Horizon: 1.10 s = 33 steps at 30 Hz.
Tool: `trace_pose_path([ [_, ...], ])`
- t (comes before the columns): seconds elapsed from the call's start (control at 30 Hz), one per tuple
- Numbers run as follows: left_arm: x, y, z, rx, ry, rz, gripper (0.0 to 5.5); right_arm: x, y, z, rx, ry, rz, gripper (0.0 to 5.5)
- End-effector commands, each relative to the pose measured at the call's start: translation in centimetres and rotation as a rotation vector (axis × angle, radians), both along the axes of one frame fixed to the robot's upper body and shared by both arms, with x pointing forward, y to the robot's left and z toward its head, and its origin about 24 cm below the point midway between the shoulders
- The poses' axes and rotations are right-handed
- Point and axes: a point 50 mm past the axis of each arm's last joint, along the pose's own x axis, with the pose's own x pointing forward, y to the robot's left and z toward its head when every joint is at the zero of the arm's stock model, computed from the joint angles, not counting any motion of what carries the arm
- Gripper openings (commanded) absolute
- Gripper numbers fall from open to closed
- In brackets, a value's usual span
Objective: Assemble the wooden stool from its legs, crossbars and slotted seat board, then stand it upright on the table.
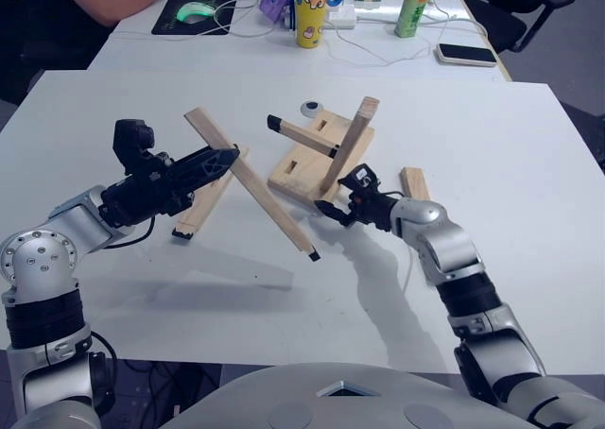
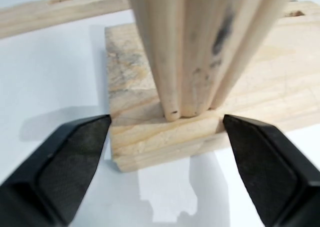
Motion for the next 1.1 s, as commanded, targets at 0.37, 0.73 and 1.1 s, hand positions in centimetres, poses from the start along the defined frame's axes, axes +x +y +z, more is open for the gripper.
trace_pose_path([
  [0.37, 0.5, -0.1, 0.6, 0.019, -0.009, -0.025, 2.09, -2.7, 0.6, 1.3, 0.156, -0.036, -0.199, 4.17],
  [0.73, 0.7, -0.3, 0.5, 0.011, 0.006, -0.04, 2.09, -2.0, 3.7, 4.7, 0.159, -0.021, -0.375, 4.17],
  [1.1, 1.5, -1.1, 0.5, 0.005, 0.017, -0.09, 2.09, -0.8, 4.5, 4.7, 0.245, 0.021, -0.53, 4.17],
])
